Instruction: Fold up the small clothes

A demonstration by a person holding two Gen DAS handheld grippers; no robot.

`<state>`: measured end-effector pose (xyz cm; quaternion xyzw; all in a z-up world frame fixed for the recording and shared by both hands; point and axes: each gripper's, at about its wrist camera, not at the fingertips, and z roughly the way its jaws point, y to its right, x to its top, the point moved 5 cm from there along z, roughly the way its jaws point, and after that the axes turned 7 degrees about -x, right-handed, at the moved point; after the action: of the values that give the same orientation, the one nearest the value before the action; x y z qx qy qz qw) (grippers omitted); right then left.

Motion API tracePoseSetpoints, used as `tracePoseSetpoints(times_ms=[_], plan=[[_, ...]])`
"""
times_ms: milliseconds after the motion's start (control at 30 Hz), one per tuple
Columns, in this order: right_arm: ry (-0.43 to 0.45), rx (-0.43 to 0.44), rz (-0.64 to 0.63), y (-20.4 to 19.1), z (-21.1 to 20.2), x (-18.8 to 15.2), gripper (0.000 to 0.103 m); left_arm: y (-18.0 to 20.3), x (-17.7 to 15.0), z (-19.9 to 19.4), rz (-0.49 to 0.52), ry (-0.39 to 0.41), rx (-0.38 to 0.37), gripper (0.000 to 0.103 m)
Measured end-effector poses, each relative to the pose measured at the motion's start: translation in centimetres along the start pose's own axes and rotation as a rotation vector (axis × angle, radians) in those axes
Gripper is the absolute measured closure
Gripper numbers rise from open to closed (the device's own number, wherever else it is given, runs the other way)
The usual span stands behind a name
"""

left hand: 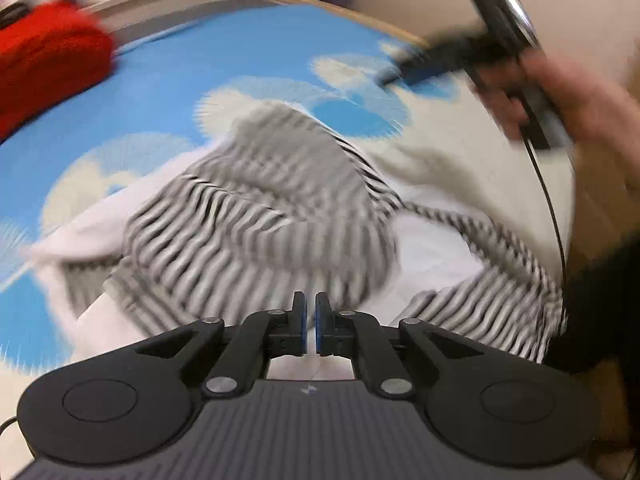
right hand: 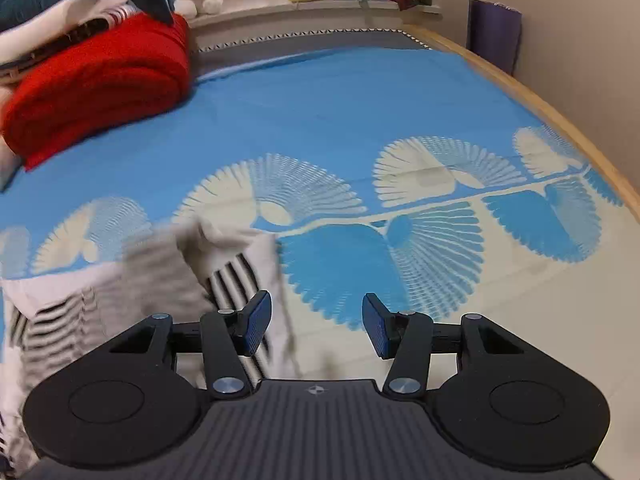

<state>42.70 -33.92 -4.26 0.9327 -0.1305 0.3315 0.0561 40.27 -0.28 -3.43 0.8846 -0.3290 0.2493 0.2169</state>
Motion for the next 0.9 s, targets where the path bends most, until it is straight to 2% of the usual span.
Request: tracePoseSetpoints(times_ms=[33,67,100,167,233,267,333,367,400,500,600,667,733,767,800,833,900], plan=[[-0.014,0.020,0.015,-0.3,0.0,-0.2,0.051,-1.6,0.7,-0.8,-0.118,0.066,0.018,0.087],[-0.032,0.044,0.032,-0.6,0.1,-0.4,0.051,-2.9,1.0,-1.4,-0.240,0.136,0.018,0.077],[-0.059,0.073,0.055,-0.8,0.4,-0.8,0.051,-4.6,1.2,-1.5,-0.362,0.200,0.010,0.073],[-0.108,0.120,0.096,-1.4,0.9,-1.5,0.051,-7.4,0.6,-0.2,-0.559,0.252,0.039,0.073],[-0.154,0.152,0.131,-1.9,1.5,-2.4,0.052,-10.0,0.2,3.2,-0.738,0.153,0.142,0.073],[-0.173,0.159,0.138,-2.2,1.8,-2.7,0.052,-10.3,-0.3,4.6,-0.804,0.113,0.154,0.072],[-0.213,0.174,0.146,-2.9,2.6,-3.4,0.052,-11.4,-1.4,6.4,-0.942,0.064,0.131,0.072],[-0.232,0.183,0.155,-3.2,3.0,-3.7,0.053,-11.8,-1.9,7.0,-1.007,0.051,0.118,0.068],[-0.253,0.191,0.168,-3.4,3.4,-4.0,0.054,-12.2,-2.4,7.5,-1.067,0.040,0.124,0.058],[-0.297,0.195,0.184,-4.3,4.7,-4.5,0.056,-11.6,-4.2,7.4,-1.128,-0.005,0.147,0.055],[-0.305,0.154,0.149,-5.2,5.7,-4.9,0.058,-11.1,-4.5,7.7,-1.165,0.008,0.105,0.055],[-0.308,0.136,0.138,-5.5,6.2,-5.1,0.063,-11.1,-4.3,7.9,-1.157,0.023,0.104,0.057],[-0.314,0.139,0.133,-5.9,6.6,-5.5,0.079,-11.0,-4.2,8.5,-1.147,0.019,0.119,0.080],[-0.315,0.139,0.132,-5.9,6.8,-5.7,0.087,-10.9,-4.4,8.2,-1.154,0.025,0.122,0.098],[-0.311,0.136,0.141,-5.9,6.8,-5.7,0.101,-11.1,-4.3,7.9,-1.156,0.045,0.125,0.099],[-0.302,0.147,0.161,-5.8,6.6,-5.5,0.102,-10.5,-4.0,7.1,-1.134,0.083,0.132,0.099],[-0.266,0.218,0.227,-5.5,5.3,-4.6,0.102,-10.5,-1.9,4.4,-1.019,0.208,0.174,0.099]])
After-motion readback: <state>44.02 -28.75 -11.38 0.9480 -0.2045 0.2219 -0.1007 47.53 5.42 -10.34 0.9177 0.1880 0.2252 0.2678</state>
